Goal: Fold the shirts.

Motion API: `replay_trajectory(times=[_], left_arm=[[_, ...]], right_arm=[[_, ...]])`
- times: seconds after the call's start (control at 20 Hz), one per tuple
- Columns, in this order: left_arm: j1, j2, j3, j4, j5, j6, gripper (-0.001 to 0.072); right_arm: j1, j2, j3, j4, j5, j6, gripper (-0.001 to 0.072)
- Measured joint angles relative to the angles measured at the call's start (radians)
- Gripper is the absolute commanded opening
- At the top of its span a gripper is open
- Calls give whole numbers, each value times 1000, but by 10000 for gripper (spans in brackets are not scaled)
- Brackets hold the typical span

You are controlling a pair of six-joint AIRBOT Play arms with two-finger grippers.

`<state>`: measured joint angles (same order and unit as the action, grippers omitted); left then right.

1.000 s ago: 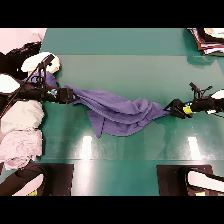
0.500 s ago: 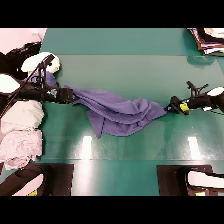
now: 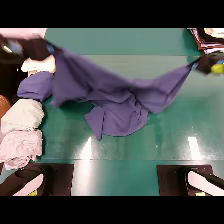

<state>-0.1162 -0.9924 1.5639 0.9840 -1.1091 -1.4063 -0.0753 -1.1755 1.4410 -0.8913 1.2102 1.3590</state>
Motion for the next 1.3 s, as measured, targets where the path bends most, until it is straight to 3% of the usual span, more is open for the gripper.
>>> replay_trajectory(times=[0.35, 0.75, 1.0, 1.3], left_arm=[[0, 19, 497, 10, 24, -3, 23], [0, 171, 612, 3, 288, -39, 22], [0, 188, 506, 35, 209, -97, 22], [0, 98, 92, 90, 51, -170, 22]], right_arm=[[-2, 220, 330, -63, -77, 0, 17], [-2, 328, 647, -360, -132, 45, 16], [-2, 224, 749, -438, -137, 79, 16], [2, 7, 580, -452, -100, 97, 16]])
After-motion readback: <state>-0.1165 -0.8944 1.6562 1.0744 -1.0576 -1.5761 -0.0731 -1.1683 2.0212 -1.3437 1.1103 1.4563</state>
